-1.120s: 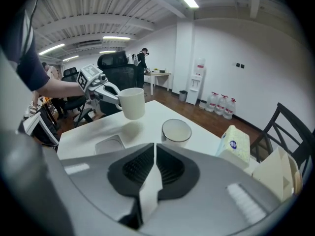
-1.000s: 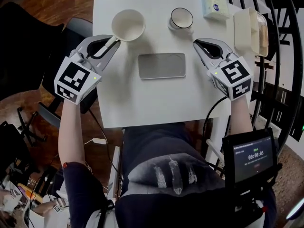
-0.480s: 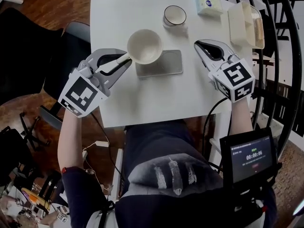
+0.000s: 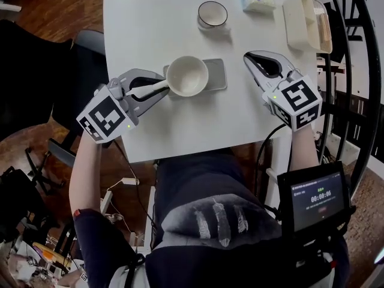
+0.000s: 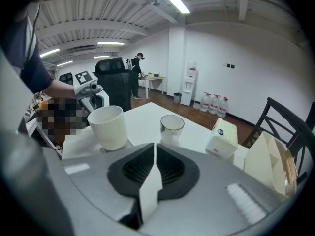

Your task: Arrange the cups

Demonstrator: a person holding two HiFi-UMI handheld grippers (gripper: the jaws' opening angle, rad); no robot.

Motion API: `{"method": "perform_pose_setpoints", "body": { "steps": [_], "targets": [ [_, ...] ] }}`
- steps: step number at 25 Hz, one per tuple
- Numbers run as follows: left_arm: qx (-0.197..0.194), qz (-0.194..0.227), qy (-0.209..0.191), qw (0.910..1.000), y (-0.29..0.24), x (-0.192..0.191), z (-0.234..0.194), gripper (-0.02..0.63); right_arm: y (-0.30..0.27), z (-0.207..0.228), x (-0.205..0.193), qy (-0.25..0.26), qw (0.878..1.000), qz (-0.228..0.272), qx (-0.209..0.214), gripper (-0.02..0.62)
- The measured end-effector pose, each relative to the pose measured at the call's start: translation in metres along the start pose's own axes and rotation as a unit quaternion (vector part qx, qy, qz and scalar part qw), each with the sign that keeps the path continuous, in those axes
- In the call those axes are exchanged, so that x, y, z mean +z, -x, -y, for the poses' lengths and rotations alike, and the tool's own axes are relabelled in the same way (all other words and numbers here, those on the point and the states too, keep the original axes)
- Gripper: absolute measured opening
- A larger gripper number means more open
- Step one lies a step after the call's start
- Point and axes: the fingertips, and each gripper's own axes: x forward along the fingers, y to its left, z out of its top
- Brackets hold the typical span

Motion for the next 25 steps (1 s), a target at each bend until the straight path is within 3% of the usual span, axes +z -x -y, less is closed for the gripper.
{"method": "perform_pose_setpoints", "body": {
  "steps": [12,25],
  "targets": [
    [-0.02,-0.024,-0.008,0.9995,-0.006,-0.018,0.006,0.052,0.001,0.0,0.0,-0.005,1.0,-0.003,0.0,0.015],
    [-0.036,0.006,-0.001,0.9993,-0.006,-0.016,0.005,0.06,0.001,-0.001,-0.003,-0.001,1.0,-0.01,0.005,0.015]
  ]
}}
